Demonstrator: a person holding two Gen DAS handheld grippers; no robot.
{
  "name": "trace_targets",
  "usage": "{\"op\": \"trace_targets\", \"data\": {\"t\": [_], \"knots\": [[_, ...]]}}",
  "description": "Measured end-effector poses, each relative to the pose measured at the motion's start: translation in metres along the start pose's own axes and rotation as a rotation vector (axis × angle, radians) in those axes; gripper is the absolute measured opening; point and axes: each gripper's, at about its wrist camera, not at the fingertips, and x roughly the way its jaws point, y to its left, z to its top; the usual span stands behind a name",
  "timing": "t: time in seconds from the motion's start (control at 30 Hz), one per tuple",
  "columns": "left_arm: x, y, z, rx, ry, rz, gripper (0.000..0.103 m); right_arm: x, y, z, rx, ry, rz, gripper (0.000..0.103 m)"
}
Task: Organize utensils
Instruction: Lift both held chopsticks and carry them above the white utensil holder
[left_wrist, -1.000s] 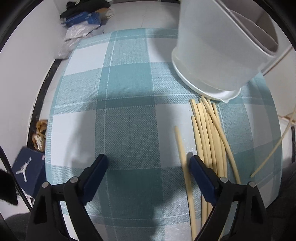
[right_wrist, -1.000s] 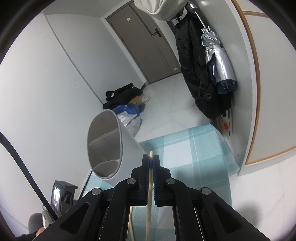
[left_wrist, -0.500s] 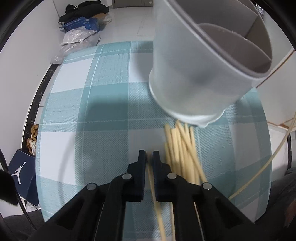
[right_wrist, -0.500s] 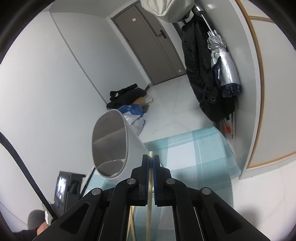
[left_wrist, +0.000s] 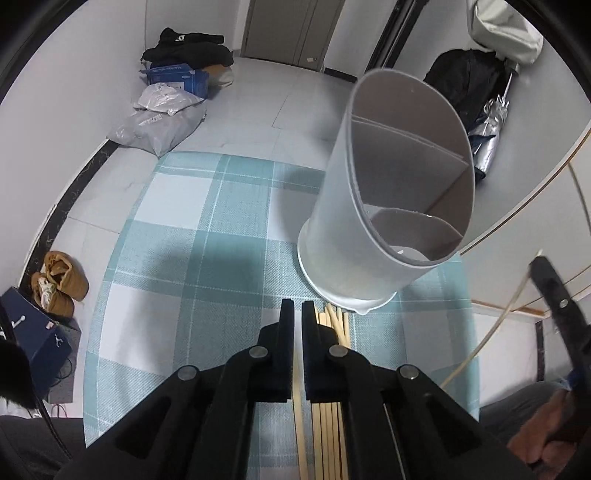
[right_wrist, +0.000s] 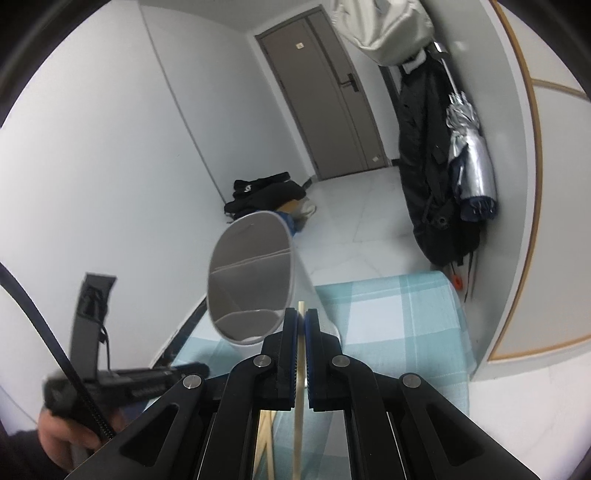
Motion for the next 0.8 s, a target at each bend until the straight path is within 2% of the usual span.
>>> {"op": "trace_targets", "data": {"t": [0.1, 0.17, 0.2, 0.23, 0.27, 0.4, 0.57, 0.8], "knots": [[0.016, 0.006, -0.002, -0.004, 0.091, 0.012, 0.001, -0.001, 0.005, -0.004, 0.002, 0.007, -0.007, 0.003], [0.025, 0.006, -0.006, 0.000, 0.136, 0.012, 0.013, -0.002, 0.007, -0.005, -0.001, 0.005, -0.015, 0.003], [0.031, 0.005, -0.010, 0.009, 0.167, 0.013, 0.029, -0.002, 0.008, -0.006, -0.004, 0.004, -0.019, 0.003], [0.035, 0.004, -0.014, 0.016, 0.183, 0.004, 0.040, -0.003, 0.009, -0.006, -0.006, 0.003, -0.022, 0.003], [0.036, 0.002, -0.017, 0.024, 0.183, 0.002, 0.042, -0.004, 0.009, -0.007, -0.007, 0.002, -0.023, 0.003], [0.046, -0.009, -0.028, 0.121, 0.193, 0.107, 0.042, -0.005, 0.007, -0.007, -0.004, -0.003, -0.032, 0.003], [0.053, -0.017, -0.029, 0.153, 0.201, 0.148, 0.042, -0.006, 0.000, -0.004, 0.012, -0.007, -0.035, 0.003], [0.055, -0.021, -0.023, 0.176, 0.205, 0.166, 0.040, -0.004, -0.010, 0.000, 0.044, -0.002, -0.029, 0.003]]}}
